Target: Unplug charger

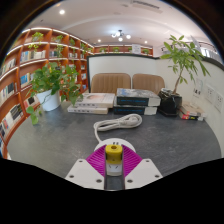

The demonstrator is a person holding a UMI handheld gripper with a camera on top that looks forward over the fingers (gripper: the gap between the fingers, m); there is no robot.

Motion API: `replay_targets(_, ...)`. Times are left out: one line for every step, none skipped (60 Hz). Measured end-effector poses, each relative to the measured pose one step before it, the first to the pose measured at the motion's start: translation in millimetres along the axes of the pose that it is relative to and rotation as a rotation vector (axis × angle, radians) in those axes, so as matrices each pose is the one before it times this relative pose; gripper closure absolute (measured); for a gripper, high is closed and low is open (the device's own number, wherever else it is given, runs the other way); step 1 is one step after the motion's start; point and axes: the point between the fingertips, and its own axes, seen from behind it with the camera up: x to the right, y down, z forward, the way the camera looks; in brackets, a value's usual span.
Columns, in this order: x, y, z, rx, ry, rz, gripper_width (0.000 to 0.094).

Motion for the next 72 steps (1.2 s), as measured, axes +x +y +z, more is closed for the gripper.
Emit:
replay_targets(0.34, 0.43, 0.04, 0.00347, 0.00753, -0.0018, 0.0752)
replay_targets(0.13, 0.24, -0.21, 0.00253, 0.00640, -0.0005, 0.0776)
replay_targets(-0.11, 0.06, 0.21, 0.00104, 0.00481, 0.0022, 0.0778)
replay_targets(-0.39, 0.56, -0.16, -0.00240, 0.00323, 0.0039, 0.0779)
replay_targets(0.24, -0.18, 0.54, -0.00500, 0.00039, 0.0057, 0.0809)
replay_targets(0.46, 0.16, 0.58, -0.00617, 0.00269, 0.0109, 0.0816)
replay_targets(-0.09, 0.62, -0.01, -0.00843, 0.00263, 0.0186, 0.0820)
replay_targets(0.04, 0.07, -0.08, -0.00595, 0.00483, 0.0153, 0.0833)
replay_targets(0.27, 0.26, 0.35, -0.01131, 0.00132, 0.0083, 0.0833)
replay_targets(-0.20, 0.41, 0.06, -0.00924, 0.00342, 0.0010, 0.0834)
replay_targets(-0.29, 0.07, 0.06, -0.01049, 0.00055, -0.0057, 0.0849)
replay_targets(3.18, -2.45, 3.30, -0.01238, -0.00201, -0.0084, 0.0850)
replay_targets(-3.35, 3.36, -2.35, -0.01026, -0.00059, -0.0056, 0.0850)
replay_targets(-0.16, -0.24, -0.50, -0.01232, -0.00300, 0.0000, 0.0851)
replay_targets(-0.60, -0.36, -0.12, -0.01749, -0.00776, 0.0050, 0.0858)
replay_targets(0.21, -3.15, -1.23, -0.01092, -0.01126, 0.0162, 0.0858)
replay_targets(-1.05, -10.23, -2.68, 0.01085, -0.01504, 0.0325, 0.0857)
replay_targets(-0.34, -17.98, -5.51, 0.03055, -0.01173, 0.0375, 0.0857)
replay_targets(3.73, -25.15, -5.79, 0.04106, -0.00117, 0.0256, 0.0857)
replay_targets(3.62, -26.55, -7.77, 0.04953, 0.01090, 0.0060, 0.0857)
replay_targets(4.30, -27.53, -8.15, 0.05615, 0.01532, -0.0091, 0.0858)
replay_targets(2.64, -31.67, -7.50, 0.05013, 0.01399, -0.0095, 0.0857)
replay_targets(1.94, -23.52, -9.06, 0.05751, 0.00728, -0.0067, 0.0858)
replay_targets(1.90, -25.11, -6.27, 0.04883, 0.00167, -0.0001, 0.0858)
replay_targets(1.59, -22.95, -5.03, 0.03899, -0.00264, 0.0059, 0.0859)
replay_targets(2.59, -22.16, -4.14, 0.03434, -0.00441, 0.0095, 0.0859)
replay_targets(1.32, -14.04, -2.59, 0.01749, -0.00217, 0.0112, 0.0859)
replay_targets(4.13, -15.34, -2.42, 0.01995, -0.00069, 0.0064, 0.0859)
replay_targets(4.09, -9.95, -1.35, 0.00986, 0.00123, 0.0020, 0.0859)
replay_targets(4.98, -7.47, -0.61, 0.00552, 0.00234, -0.0026, 0.0859)
replay_targets(4.07, -9.61, -0.70, -0.00004, 0.00446, -0.0048, 0.0859)
replay_targets(10.00, 0.82, 3.68, -0.00511, 0.00364, -0.0045, 0.0860)
replay_targets(7.15, 2.57, 1.03, -0.00824, 0.00551, -0.0049, 0.0859)
replay_targets(7.76, 4.67, 1.64, -0.01207, 0.00570, -0.0046, 0.0859)
replay_targets(7.64, 7.58, 2.00, -0.01517, 0.00641, -0.0032, 0.0860)
replay_targets(7.80, 9.12, 2.66, -0.02077, 0.00816, -0.0026, 0.0860)
replay_targets(8.20, 12.42, 3.44, -0.02719, 0.00972, -0.0042, 0.0860)
replay_targets(7.87, 14.54, 3.45, -0.03280, 0.00972, -0.0053, 0.0860)
replay_targets(-0.26, 22.67, -3.29, -0.02833, 0.01065, -0.0038, 0.0860)
replay_targets(13.02, 5.22, 8.88, -0.03825, 0.00286, 0.0000, 0.0860)
replay_targets(5.69, 15.76, 4.82, -0.03649, 0.00192, 0.0038, 0.0860)
replay_targets(4.59, 16.98, 5.57, -0.03868, -0.00184, 0.0075, 0.0860)
replay_targets(3.81, 17.61, 5.35, -0.04072, -0.00487, 0.0112, 0.0861)
replay_targets(0.96, 18.30, 3.80, -0.04008, -0.00373, 0.0100, 0.0860)
replay_targets(3.27, 15.16, 5.27, -0.03370, -0.00428, 0.0032, 0.0860)
replay_targets(3.19, 13.72, 4.78, -0.02841, -0.00216, -0.0020, 0.0860)
replay_targets(2.80, 12.03, 4.69, -0.02198, -0.00135, -0.0023, 0.0860)
replay_targets(-1.84, 14.86, 3.72, -0.01618, 0.00260, 0.0015, 0.0860)
replay_targets(4.79, 9.04, 6.80, -0.01901, -0.00590, 0.0007, 0.0859)
replay_targets(1.87, 9.61, 4.17, -0.02353, -0.00574, -0.0006, 0.0859)
replay_targets(1.56, 8.31, 3.69, -0.02018, -0.00534, -0.0011, 0.0859)
replay_targets(1.43, 6.63, 3.39, -0.01406, -0.00376, 0.0017, 0.0859)
replay_targets(1.51, 5.60, 3.17, -0.01024, -0.00253, 0.0035, 0.0859)
replay_targets(1.75, 5.53, 3.15, -0.01059, -0.00100, 0.0011, 0.0859)
replay_targets(0.31, 6.16, 0.99, -0.01648, 0.00186, -0.0021, 0.0860)
replay_targets(1.08, 5.59, 1.33, -0.02094, 0.00217, -0.0059, 0.0859)
replay_targets(2.11, 6.28, 5.71, -0.00748, 0.00311, -0.0040, 0.0860)
replay_targets(1.66, 4.18, 2.55, -0.01055, 0.00235, 0.0025, 0.0860)
replay_targets(1.88, 3.53, 2.72, -0.00687, 0.00177, 0.0059, 0.0859)
replay_targets(1.61, 3.64, 2.32, -0.00766, 0.00047, 0.0056, 0.0854)
replay_targets(2.61, 2.39, 0.38, -0.01450, -0.00189, 0.0037, 0.0854)
replay_targets(1.00, 3.44, 2.39, -0.01067, -0.00176, 0.0042, 0.0854)
replay_targets(1.01, 3.81, 1.09, -0.01004, 0.00092, 0.0038, 0.0852)
replay_targets(1.14, 3.05, 1.79, -0.00918, 0.00077, 0.0059, 0.0835)
replay_targets(0.85, 2.66, 1.76, -0.00738, -0.00050, 0.0054, 0.0825)
replay_targets(-1.00, -1.79, 0.77, 0.00978, -0.00607, 0.0065, 0.0809)
replay_targets(-0.47, -2.36, 0.40, 0.01105, -0.00494, 0.0064, 0.0786)
replay_targets(-0.01, -0.10, 0.61, 0.00122, -0.00142, 0.0043, 0.0769)
replay_targets(0.42, 0.75, 0.40, -0.00327, 0.00010, 0.0004, 0.0751)
replay_targets(0.71, -1.12, -0.66, -0.00779, -0.00127, -0.0007, 0.0736)
replay_targets(0.46, 0.38, -0.11, -0.00052, 0.00214, -0.0029, 0.0723)
replay_targets(0.99, -0.08, 0.17, -0.00041, 0.00538, -0.0024, 0.0712)
